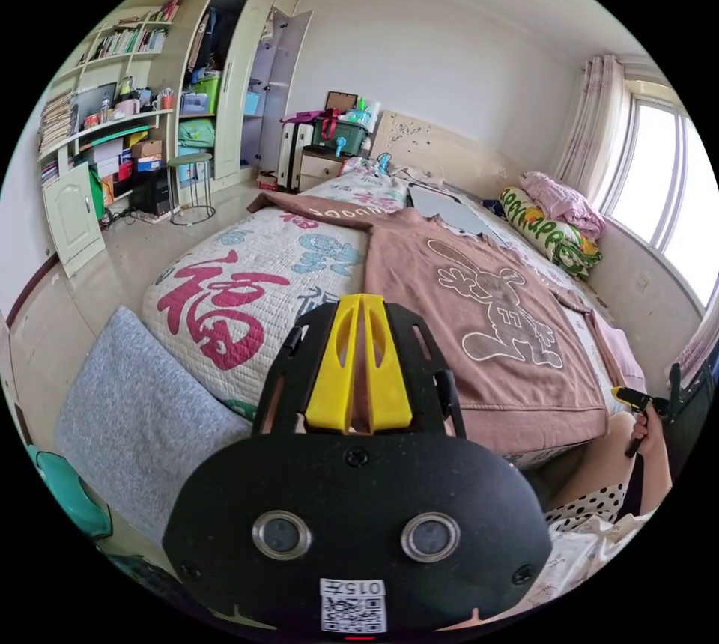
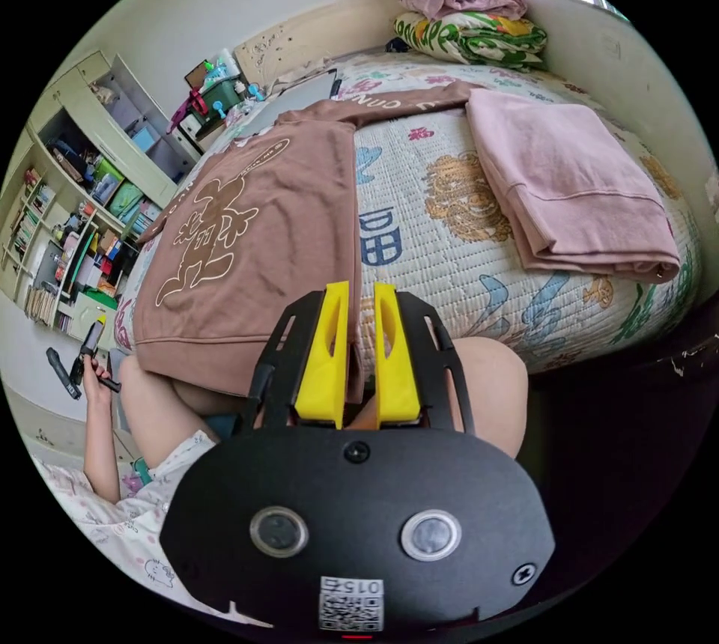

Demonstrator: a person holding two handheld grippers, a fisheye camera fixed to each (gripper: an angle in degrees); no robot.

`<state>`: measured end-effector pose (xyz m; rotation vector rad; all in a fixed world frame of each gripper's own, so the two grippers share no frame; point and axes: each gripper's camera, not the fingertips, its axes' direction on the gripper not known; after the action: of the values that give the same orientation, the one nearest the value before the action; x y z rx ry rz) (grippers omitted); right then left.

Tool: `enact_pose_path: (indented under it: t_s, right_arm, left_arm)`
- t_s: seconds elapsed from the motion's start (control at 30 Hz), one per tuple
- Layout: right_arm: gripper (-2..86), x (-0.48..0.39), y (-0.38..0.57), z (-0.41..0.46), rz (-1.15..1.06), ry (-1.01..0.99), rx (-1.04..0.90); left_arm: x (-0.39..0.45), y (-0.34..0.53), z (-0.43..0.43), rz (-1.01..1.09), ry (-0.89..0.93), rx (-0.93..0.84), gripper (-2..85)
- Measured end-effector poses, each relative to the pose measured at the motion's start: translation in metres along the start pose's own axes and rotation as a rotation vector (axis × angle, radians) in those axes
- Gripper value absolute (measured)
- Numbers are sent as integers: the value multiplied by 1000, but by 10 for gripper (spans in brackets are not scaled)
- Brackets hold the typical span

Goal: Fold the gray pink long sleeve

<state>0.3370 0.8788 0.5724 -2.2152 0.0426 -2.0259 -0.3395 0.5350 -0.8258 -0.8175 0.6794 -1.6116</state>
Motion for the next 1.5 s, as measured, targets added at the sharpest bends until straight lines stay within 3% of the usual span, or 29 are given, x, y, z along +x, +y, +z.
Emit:
enact_pose_path:
  t_s: [0.2, 0.47, 0.57, 0.8, 1.03, 1.27, 1.5]
  right_arm:
    - [25, -4, -19, 13, -39, 28, -163]
    - [26, -15, -27, 7, -95, 113, -212]
    - [25, -12, -28, 2, -92, 107, -218]
    - [19, -7, -31, -8, -89, 103, -225]
    - [-2, 6, -31, -21, -74, 34, -223]
    - [-5, 22, -30, -34, -38, -18, -214]
    - [-5, 24, -32, -28, -27, -24, -253]
  left_arm:
    - [-3, -33, 29, 44, 4, -83, -8]
    - [-25, -96, 136, 69, 244, -467, -8]
    - [-25, -107, 167, 83, 247, -571, -8]
    - [-42, -124, 196, 67, 274, -623, -8]
    - [-102, -121, 219, -126, 490, -636, -9]
    - [-86, -124, 210, 17, 307, -607, -9]
    - [-93, -120, 231, -5, 321, -673, -8]
